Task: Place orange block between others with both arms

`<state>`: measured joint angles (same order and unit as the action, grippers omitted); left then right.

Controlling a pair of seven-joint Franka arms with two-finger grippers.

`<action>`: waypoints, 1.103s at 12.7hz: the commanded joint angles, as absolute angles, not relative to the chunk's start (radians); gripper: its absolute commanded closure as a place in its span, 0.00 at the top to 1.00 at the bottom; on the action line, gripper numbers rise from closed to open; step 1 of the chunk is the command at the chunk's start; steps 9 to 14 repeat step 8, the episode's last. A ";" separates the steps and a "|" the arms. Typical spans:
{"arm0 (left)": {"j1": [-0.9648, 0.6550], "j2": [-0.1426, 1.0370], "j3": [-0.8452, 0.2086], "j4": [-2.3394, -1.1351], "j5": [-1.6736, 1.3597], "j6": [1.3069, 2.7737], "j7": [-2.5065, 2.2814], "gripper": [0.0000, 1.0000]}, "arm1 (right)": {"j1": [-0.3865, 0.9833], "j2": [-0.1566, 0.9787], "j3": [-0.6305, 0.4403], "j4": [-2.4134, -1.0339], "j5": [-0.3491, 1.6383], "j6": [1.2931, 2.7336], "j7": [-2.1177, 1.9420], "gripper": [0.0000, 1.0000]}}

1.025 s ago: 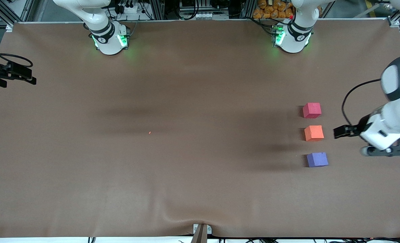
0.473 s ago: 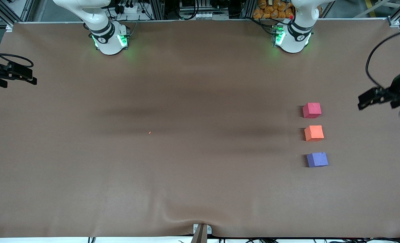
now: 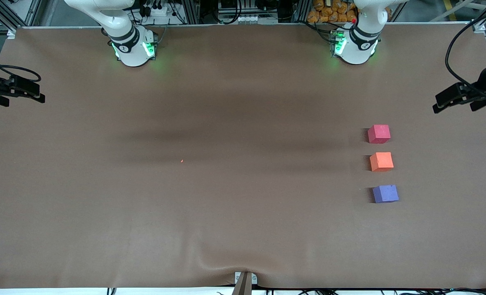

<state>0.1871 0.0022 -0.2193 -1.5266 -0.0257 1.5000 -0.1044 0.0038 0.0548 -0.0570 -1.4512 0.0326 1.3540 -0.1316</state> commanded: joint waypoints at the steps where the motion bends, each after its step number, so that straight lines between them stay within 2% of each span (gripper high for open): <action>1: 0.069 -0.133 -0.123 -1.678 -0.041 1.516 -0.106 1.00 | 0.011 0.054 -0.061 -1.445 0.043 1.351 -0.132 1.00; 7: -0.057 -0.123 -0.014 -1.649 -0.031 1.485 -0.094 1.00 | 0.011 0.054 -0.061 -1.445 0.041 1.351 -0.132 1.00; 14: -0.063 -0.123 -0.006 -1.649 -0.031 1.485 -0.094 1.00 | 0.011 0.054 -0.061 -1.445 0.043 1.351 -0.132 1.00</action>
